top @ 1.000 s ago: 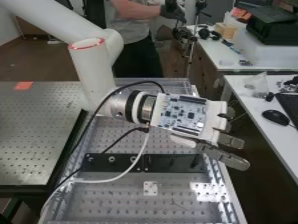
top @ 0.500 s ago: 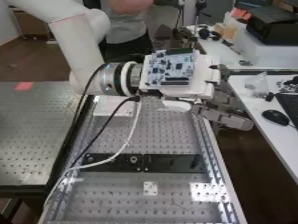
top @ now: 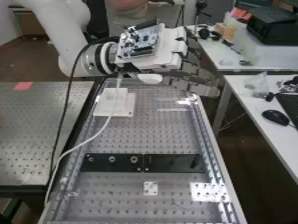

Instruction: Grab the chopstick and place it in the clear container

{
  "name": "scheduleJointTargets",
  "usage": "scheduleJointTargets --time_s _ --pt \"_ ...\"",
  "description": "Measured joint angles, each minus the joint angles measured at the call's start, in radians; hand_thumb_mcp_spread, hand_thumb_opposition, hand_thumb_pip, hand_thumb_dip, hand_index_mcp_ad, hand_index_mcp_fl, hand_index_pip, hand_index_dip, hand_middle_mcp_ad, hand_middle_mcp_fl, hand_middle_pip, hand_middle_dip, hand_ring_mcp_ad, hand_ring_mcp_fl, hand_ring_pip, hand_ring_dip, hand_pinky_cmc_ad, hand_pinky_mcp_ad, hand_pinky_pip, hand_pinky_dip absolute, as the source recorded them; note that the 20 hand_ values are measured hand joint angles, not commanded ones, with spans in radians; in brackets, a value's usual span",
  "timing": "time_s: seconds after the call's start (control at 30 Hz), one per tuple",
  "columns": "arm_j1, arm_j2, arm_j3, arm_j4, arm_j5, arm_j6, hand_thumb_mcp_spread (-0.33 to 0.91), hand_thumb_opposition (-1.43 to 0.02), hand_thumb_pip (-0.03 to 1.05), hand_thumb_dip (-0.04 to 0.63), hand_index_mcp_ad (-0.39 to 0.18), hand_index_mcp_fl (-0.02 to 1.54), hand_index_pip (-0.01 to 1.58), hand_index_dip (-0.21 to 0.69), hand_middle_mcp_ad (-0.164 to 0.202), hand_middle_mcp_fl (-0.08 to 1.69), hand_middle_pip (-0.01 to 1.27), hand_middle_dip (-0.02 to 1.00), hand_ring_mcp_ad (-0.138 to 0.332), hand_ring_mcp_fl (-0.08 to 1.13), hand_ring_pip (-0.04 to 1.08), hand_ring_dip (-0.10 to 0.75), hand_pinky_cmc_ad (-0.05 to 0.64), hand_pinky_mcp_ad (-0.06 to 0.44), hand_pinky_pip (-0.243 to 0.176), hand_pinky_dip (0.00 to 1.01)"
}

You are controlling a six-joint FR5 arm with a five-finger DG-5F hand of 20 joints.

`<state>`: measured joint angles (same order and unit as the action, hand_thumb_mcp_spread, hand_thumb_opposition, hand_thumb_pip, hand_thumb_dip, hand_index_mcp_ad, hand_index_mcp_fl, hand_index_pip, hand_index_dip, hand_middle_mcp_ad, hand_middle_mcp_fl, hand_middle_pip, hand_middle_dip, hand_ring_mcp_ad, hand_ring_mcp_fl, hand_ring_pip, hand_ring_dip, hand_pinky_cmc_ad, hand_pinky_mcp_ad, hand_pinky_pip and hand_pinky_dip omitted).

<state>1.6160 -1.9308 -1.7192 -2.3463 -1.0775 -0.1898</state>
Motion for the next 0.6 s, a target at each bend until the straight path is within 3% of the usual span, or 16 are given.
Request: scheduleJointTargets --time_s 0.23,0.6 --pt "0.097 0.015 -0.022 0.021 0.149 -0.029 0.66 -1.06 0.50 0.300 -0.152 1.05 0.81 0.138 0.038 1.17 0.57 0.61 0.021 0.80 0.10 0.429 0.428 0.251 0.052 0.18" --pt "0.299 0.003 -0.003 0.087 0.417 -0.154 0.66 -1.06 0.50 0.300 -0.152 1.06 0.81 0.138 0.037 1.20 0.54 0.61 0.021 0.80 0.11 0.429 0.426 0.260 0.052 0.18"
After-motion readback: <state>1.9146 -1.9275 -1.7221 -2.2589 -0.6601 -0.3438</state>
